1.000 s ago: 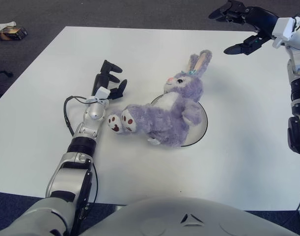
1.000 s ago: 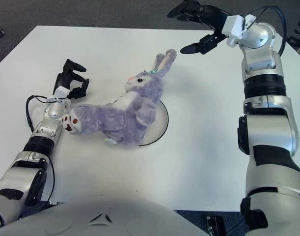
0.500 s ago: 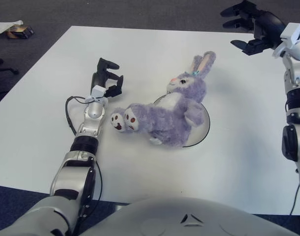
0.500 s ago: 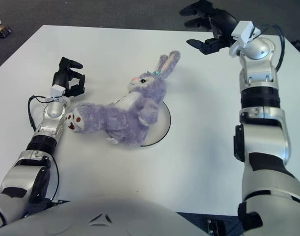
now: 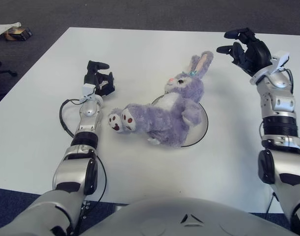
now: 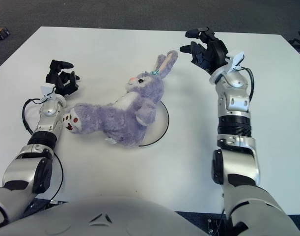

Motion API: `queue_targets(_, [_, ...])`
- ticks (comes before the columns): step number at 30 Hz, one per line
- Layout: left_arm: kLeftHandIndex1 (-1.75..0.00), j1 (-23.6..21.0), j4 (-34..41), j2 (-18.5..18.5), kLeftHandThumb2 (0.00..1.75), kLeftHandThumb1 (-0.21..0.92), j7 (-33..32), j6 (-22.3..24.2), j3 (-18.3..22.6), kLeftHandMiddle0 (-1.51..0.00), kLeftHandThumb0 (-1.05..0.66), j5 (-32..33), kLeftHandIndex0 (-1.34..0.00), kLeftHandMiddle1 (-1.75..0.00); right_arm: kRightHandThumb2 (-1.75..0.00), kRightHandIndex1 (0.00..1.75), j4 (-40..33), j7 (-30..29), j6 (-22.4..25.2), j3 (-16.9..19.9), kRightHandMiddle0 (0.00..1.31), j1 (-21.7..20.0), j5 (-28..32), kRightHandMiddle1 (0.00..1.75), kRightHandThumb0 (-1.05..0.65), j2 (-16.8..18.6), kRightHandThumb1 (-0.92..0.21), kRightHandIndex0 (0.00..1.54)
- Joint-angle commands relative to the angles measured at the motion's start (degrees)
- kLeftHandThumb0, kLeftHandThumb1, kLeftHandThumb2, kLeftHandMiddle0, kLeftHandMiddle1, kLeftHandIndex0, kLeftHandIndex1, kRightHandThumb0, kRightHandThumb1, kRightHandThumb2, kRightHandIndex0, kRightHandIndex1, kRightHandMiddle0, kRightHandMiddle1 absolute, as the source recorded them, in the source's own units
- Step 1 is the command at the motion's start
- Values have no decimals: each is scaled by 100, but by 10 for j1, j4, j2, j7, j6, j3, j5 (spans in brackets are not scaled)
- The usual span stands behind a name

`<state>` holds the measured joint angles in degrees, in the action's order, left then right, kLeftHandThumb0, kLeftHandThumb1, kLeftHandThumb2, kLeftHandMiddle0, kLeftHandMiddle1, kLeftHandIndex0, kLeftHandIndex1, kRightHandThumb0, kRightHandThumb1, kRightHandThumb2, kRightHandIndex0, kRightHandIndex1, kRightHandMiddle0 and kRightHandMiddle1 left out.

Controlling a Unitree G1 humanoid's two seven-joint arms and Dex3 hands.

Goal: Put the doll into the plate.

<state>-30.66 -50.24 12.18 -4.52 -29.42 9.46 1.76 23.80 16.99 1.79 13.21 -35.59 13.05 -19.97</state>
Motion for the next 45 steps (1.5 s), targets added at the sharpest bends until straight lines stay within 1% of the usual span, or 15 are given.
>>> queue_targets(1, [-175, 32, -34, -12, 102, 54, -3, -9, 4, -53, -1, 1, -24, -160, -53, 129, -13, -42, -6, 25, 19, 22, 22, 173, -35, 37, -92, 38])
queue_targets(2, [-175, 32, -35, -12, 102, 54, -3, -10, 5, -53, -1, 1, -24, -160, -53, 129, -17, -48, -4, 28, 19, 26, 23, 174, -35, 42, -92, 39])
queue_targets(4, [-175, 33, -38, -14, 102, 54, -8, -14, 7, -53, -1, -1, -24, -159, -52, 130, -39, -65, -11, 41, 19, 53, 34, 174, -35, 59, -92, 41])
queue_targets(6, [-175, 33, -40, -14, 102, 54, -11, -18, 9, -54, -1, -2, -24, -159, -52, 132, -50, -78, -17, 50, 20, 69, 40, 174, -35, 72, -92, 44])
queue_targets(10, [-175, 33, -44, -15, 102, 54, -14, -22, 10, -55, -1, -4, -23, -158, -55, 135, -46, -89, -30, 56, 21, 75, 39, 175, -35, 79, -90, 47])
queue_targets(12, [-175, 33, -45, -15, 102, 54, -13, -25, 10, -55, -1, -5, -23, -157, -57, 137, -27, -98, -49, 60, 22, 79, 31, 175, -35, 80, -89, 48])
queue_targets(14, [-175, 33, -45, -14, 101, 53, -8, -29, 10, -56, -1, -3, -24, -157, -63, 141, -5, -108, -68, 61, 24, 81, 22, 175, -36, 83, -85, 52])
queue_targets(19, [-175, 33, -45, -15, 105, 51, 6, -36, 15, -57, -1, 6, -25, -157, -72, 146, 39, -118, -104, 57, 28, 81, 10, 175, -37, 88, -78, 58])
queue_targets(23, [-175, 35, -42, -22, 108, 49, 14, -45, 21, -57, -1, 15, -26, -160, -76, 147, 61, -124, -113, 51, 30, 82, 4, 175, -37, 91, -75, 60])
queue_targets(28, [-175, 48, -21, -26, 113, 45, 25, -38, 17, -58, -1, 21, -28, -163, -80, 149, 86, -126, -129, 47, 31, 89, 0, 175, -38, 96, -72, 62])
queue_targets(33, [-175, 62, 2, -24, 115, 44, 38, -28, 19, -59, -1, 29, -29, -163, -81, 150, 91, -127, -138, 46, 32, 100, 0, 175, -38, 102, -71, 63])
queue_targets(39, [-175, 77, 30, -27, 118, 41, 52, -22, 24, -62, -1, 43, -31, -161, -84, 151, 79, -130, -139, 43, 33, 116, -3, 175, -38, 108, -69, 65])
queue_targets(43, [-175, 105, 66, -43, 120, 40, 51, -34, 15, -61, -1, 41, -31, -164, -85, 152, 65, -128, -140, 36, 34, 132, -9, 175, -38, 111, -68, 66])
queue_targets(45, [-175, 111, 76, -46, 120, 41, 53, -33, 13, -60, -1, 40, -30, -166, -86, 152, 61, -128, -140, 34, 34, 135, -10, 175, -39, 112, -68, 66])
